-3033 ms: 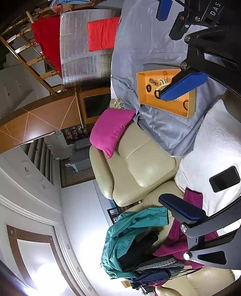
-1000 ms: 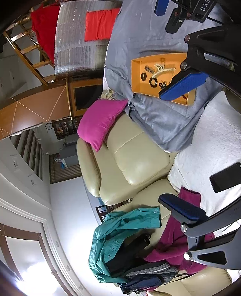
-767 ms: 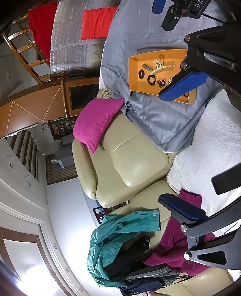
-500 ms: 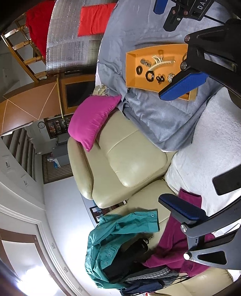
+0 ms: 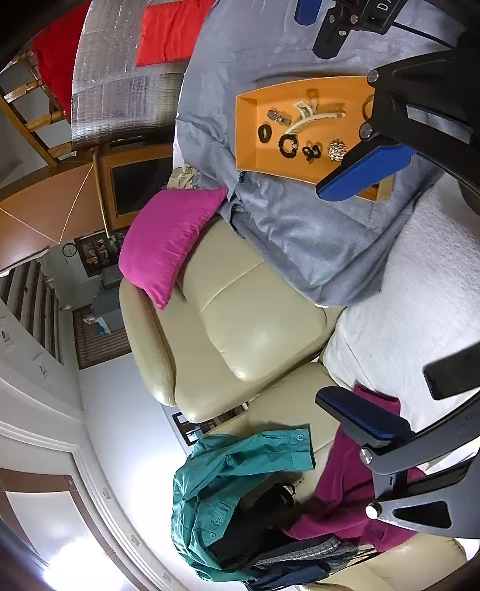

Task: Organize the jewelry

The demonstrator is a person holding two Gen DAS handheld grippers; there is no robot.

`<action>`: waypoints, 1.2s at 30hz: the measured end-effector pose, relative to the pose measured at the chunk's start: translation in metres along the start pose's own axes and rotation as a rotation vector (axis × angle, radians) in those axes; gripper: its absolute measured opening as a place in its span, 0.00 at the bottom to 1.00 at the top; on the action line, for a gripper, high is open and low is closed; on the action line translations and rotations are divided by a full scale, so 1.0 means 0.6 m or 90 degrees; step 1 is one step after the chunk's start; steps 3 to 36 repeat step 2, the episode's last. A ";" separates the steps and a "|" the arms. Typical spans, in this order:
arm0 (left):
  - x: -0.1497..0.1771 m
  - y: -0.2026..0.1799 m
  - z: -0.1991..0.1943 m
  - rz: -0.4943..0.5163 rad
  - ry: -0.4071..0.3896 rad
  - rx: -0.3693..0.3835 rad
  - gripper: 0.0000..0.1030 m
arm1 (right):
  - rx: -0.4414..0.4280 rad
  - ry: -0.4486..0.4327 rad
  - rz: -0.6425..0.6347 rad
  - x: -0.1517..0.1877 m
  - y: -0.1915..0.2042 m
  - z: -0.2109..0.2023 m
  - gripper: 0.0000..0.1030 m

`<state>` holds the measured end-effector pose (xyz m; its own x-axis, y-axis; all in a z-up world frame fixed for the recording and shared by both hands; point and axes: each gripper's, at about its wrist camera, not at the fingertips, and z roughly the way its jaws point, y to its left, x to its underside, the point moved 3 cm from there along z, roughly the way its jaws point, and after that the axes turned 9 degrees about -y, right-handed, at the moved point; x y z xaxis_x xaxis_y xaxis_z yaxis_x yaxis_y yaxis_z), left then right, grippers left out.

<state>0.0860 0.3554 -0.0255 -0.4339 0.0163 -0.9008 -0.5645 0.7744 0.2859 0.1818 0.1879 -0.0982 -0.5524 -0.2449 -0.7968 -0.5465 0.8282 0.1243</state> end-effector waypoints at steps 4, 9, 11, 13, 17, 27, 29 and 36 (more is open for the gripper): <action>-0.001 -0.016 0.012 0.005 0.008 0.002 0.97 | -0.001 0.002 0.005 0.000 -0.014 0.007 0.59; -0.001 -0.016 0.012 0.005 0.008 0.002 0.97 | -0.001 0.002 0.005 0.000 -0.014 0.007 0.59; -0.001 -0.016 0.012 0.005 0.008 0.002 0.97 | -0.001 0.002 0.005 0.000 -0.014 0.007 0.59; -0.001 -0.016 0.012 0.005 0.008 0.002 0.97 | -0.001 0.002 0.005 0.000 -0.014 0.007 0.59; -0.001 -0.016 0.012 0.005 0.008 0.002 0.97 | -0.001 0.002 0.005 0.000 -0.014 0.007 0.59; -0.001 -0.016 0.012 0.005 0.008 0.002 0.97 | -0.001 0.002 0.005 0.000 -0.014 0.007 0.59; -0.001 -0.016 0.012 0.005 0.008 0.002 0.97 | -0.001 0.002 0.005 0.000 -0.014 0.007 0.59; -0.001 -0.016 0.012 0.005 0.008 0.002 0.97 | -0.001 0.002 0.005 0.000 -0.014 0.007 0.59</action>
